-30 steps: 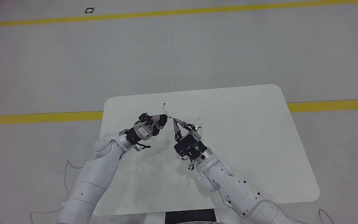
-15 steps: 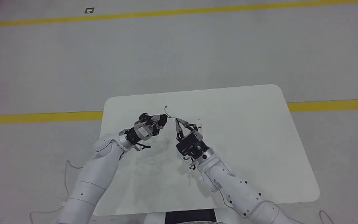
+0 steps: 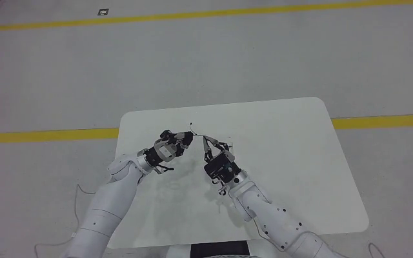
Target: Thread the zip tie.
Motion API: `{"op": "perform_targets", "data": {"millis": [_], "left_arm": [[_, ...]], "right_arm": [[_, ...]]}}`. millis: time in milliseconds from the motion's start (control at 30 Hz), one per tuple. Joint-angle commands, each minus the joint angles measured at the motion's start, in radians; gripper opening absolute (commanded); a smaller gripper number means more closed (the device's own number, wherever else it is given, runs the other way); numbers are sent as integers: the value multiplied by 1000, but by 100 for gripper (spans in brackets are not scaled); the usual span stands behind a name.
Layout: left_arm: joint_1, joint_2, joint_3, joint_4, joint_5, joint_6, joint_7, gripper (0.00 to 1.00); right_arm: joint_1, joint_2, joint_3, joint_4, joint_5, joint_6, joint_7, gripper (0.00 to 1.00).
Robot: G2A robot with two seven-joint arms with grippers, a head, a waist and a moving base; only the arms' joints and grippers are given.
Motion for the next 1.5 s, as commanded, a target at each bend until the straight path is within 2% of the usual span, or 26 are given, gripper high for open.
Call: {"op": "perform_targets", "data": {"millis": [0,1467], "left_arm": [[0,0,0,0,0,0,0,0],[0,0,0,0,0,0,0,0]], "right_arm": [[-1,0,2,0,0,0,0,0],[-42,-15,71,10,0,-19,-18,0]]}}
